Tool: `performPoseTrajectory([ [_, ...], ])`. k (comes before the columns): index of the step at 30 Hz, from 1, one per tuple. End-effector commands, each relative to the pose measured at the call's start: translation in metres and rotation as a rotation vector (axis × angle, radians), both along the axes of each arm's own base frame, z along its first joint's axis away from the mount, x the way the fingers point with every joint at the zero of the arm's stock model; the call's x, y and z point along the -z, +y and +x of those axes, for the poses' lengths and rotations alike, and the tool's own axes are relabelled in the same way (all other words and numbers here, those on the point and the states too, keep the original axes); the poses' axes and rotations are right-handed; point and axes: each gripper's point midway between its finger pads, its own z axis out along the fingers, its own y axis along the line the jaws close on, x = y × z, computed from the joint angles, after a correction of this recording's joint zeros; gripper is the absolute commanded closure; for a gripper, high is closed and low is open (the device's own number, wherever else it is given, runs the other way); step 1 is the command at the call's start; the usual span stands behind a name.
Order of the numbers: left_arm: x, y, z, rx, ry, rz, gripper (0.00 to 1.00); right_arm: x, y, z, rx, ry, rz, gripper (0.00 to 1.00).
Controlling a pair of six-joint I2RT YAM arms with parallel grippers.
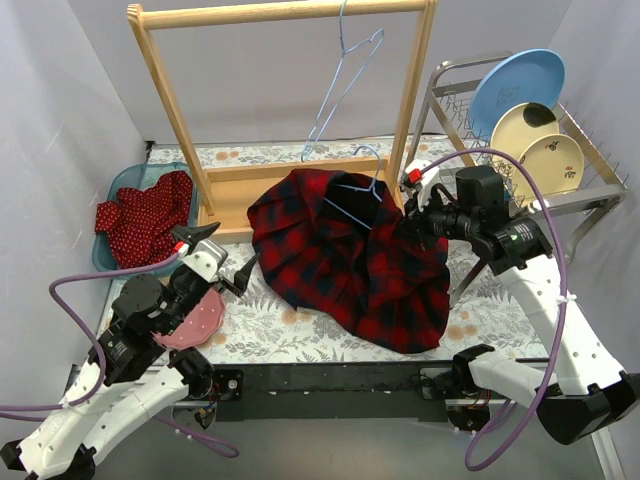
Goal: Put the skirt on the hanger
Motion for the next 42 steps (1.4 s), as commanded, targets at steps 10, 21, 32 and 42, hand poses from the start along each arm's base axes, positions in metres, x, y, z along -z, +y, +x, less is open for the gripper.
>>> performPoseTrajectory([
  [10,0.025,-0.004,0.026,-0.118,0.136,-0.146,0.02,-0.094,-0.017,0.055,0.348,-0.161,0.185,0.99],
  [21,0.031,0.007,0.032,-0.214,0.172,-0.253,0.02,-0.148,-0.023,0.102,0.549,-0.23,0.319,0.99],
  [32,0.044,0.003,0.033,-0.201,0.185,-0.267,0.02,-0.186,-0.018,0.141,0.609,-0.304,0.378,0.99],
  [42,0.049,0.003,0.034,-0.206,0.188,-0.265,0.02,-0.218,-0.018,0.152,0.618,-0.382,0.407,0.99],
])
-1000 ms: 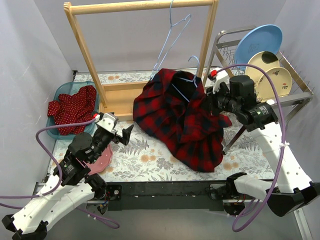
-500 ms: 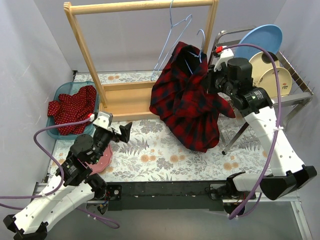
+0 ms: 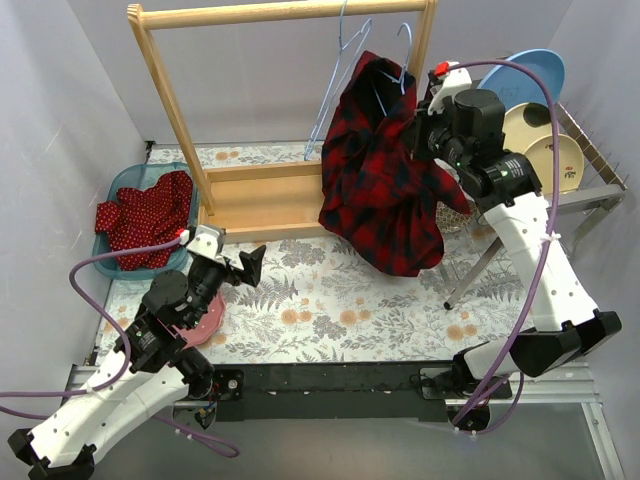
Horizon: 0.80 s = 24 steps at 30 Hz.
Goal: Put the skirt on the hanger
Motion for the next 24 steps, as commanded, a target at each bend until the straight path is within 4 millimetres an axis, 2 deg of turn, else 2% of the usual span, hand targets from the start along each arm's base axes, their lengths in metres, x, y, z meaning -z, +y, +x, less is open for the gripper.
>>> performPoseTrajectory([
  [1,0.003,0.001,0.002,-0.015,0.0,-0.007,0.02,-0.104,-0.006,0.008,0.037,-0.312,0.109,0.99],
  [8,0.003,0.001,0.002,-0.016,0.0,-0.011,0.02,-0.112,-0.002,0.026,0.059,-0.334,0.113,0.99],
  [24,0.008,-0.001,0.004,-0.015,0.012,0.001,0.02,-0.136,-0.009,0.043,0.108,-0.428,0.076,0.99],
])
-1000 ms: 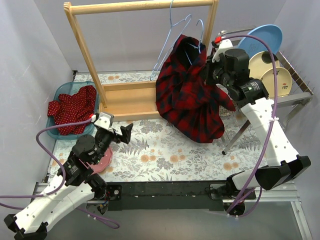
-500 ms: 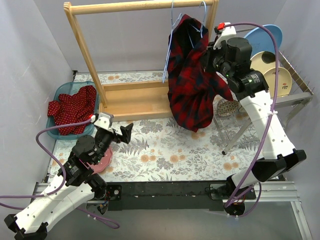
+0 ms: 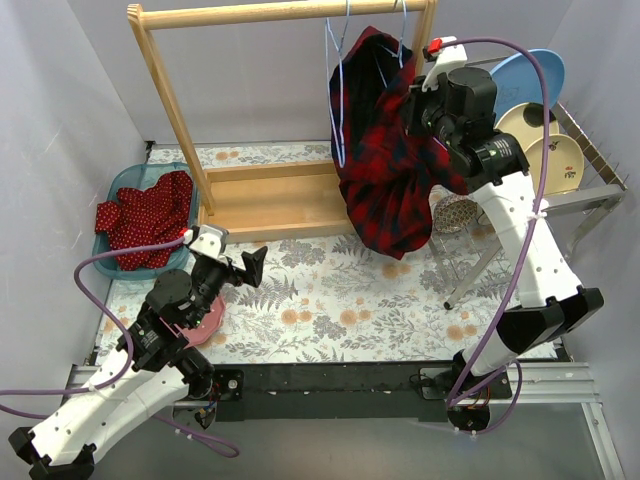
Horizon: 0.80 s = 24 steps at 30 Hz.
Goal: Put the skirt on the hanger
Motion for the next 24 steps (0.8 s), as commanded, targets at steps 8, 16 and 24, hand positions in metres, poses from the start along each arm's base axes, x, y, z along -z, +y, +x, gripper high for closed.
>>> performPoseTrajectory([
  [8,0.004,0.0,0.003,-0.012,0.004,-0.003,0.02,-0.114,-0.011,0.014,0.067,-0.343,0.113,0.99],
  [16,0.005,0.0,0.003,-0.01,0.007,-0.003,0.02,-0.102,-0.015,0.039,0.074,-0.314,0.123,0.99],
  [24,0.005,-0.001,0.003,-0.007,0.007,0.0,0.02,-0.077,-0.009,0.052,0.041,-0.265,0.107,0.99],
])
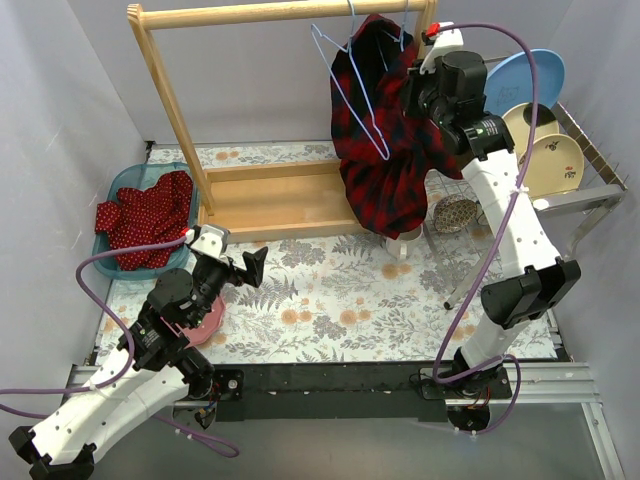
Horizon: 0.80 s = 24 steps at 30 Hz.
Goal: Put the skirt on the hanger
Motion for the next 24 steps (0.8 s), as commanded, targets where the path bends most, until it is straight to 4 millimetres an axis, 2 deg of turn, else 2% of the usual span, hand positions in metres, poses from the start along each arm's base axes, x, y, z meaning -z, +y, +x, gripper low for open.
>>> performPoseTrajectory([
  [1,0.002,-0.001,0.002,-0.004,0.001,-0.005,0.02,-0.075,-0.005,-0.003,-0.008,-0.235,0.086,0.99],
  [10,0.005,-0.003,0.002,0.004,0.008,0.0,0.02,-0.058,-0.007,-0.014,-0.029,-0.196,0.083,0.97],
  [14,0.005,-0.003,0.002,0.007,0.009,-0.002,0.02,-0.061,-0.009,-0.025,-0.038,-0.201,0.086,0.88],
  [17,0.006,-0.004,0.002,0.007,0.011,-0.002,0.02,-0.065,-0.011,-0.034,-0.044,-0.21,0.084,0.73],
  [20,0.006,-0.004,0.002,0.008,0.013,-0.001,0.02,-0.072,-0.013,-0.045,-0.054,-0.227,0.085,0.64],
  [24,0.006,-0.005,0.003,0.01,0.014,-0.003,0.02,-0.072,-0.015,-0.055,-0.063,-0.228,0.086,0.6],
])
